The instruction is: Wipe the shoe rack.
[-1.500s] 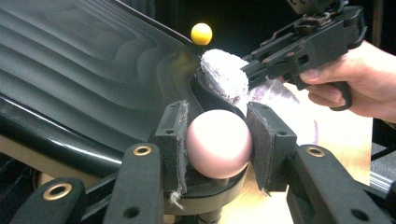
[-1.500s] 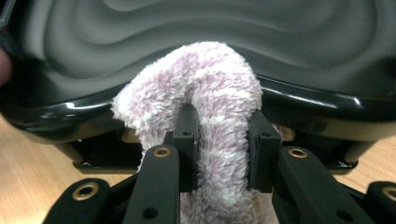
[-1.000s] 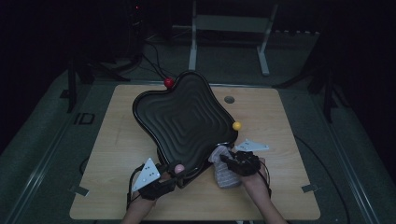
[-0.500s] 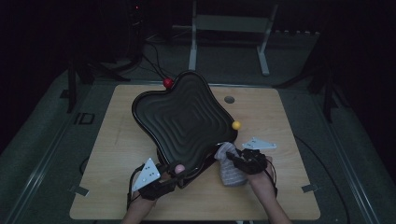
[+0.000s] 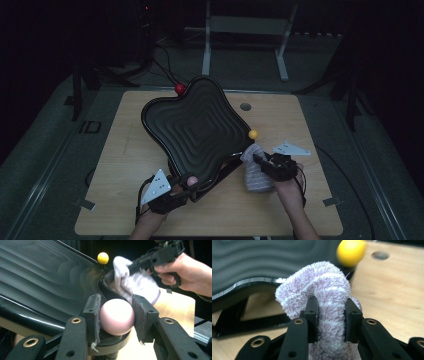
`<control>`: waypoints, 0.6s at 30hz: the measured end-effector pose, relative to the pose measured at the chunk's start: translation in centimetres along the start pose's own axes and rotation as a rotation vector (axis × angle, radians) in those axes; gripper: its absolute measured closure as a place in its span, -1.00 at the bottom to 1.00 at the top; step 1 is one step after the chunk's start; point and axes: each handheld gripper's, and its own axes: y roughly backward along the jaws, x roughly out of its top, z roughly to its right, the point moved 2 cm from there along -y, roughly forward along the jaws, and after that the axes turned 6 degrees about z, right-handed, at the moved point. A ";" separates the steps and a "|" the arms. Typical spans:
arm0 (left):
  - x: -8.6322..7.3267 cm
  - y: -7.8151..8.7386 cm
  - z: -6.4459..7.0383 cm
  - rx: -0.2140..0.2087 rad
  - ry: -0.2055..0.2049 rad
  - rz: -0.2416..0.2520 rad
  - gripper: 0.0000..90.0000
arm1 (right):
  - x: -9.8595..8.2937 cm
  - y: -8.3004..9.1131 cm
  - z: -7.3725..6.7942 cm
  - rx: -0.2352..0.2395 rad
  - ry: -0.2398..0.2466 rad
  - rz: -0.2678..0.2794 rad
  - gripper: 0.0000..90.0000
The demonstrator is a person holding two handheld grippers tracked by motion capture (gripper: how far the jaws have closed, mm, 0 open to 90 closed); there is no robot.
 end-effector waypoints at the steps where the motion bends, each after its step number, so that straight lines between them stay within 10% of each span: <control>1: 0.0 0.0 0.0 -0.002 0.001 0.001 0.34 | 0.1 0.0 0.2 -0.009 0.000 0.009 0.56; 6: 0.0 0.0 0.0 -0.001 0.003 0.000 0.34 | -1.4 -1.8 0.8 -0.021 -0.005 -0.057 0.56; 14: 0.0 0.0 -0.1 -0.004 0.005 0.001 0.34 | 0.5 -0.2 1.9 -0.049 -0.024 0.061 0.56; 18: 0.0 0.0 -0.1 -0.004 0.006 0.001 0.34 | -1.1 -2.3 1.9 -0.042 -0.013 -0.012 0.56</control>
